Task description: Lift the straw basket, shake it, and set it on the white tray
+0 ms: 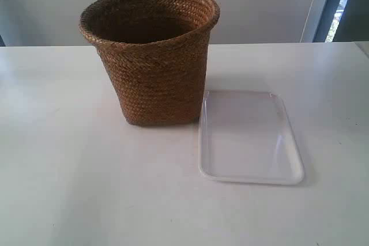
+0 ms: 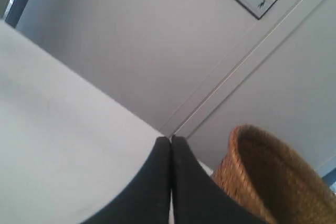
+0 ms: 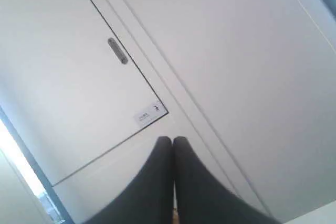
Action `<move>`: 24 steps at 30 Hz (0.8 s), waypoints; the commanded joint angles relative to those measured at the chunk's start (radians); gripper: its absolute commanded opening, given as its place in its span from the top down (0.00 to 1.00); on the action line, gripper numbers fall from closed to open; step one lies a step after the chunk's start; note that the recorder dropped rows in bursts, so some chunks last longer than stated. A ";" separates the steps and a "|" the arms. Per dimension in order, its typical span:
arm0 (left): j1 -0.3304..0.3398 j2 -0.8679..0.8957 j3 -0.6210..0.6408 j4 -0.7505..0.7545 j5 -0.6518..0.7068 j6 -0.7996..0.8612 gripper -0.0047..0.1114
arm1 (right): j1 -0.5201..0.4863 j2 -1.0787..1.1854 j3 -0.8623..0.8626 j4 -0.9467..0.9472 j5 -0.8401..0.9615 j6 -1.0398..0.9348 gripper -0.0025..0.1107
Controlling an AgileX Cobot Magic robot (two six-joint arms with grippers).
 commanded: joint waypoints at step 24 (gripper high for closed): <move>0.001 0.844 -1.137 0.038 0.804 0.470 0.96 | -0.055 1.184 -1.328 -0.008 0.982 -0.458 0.98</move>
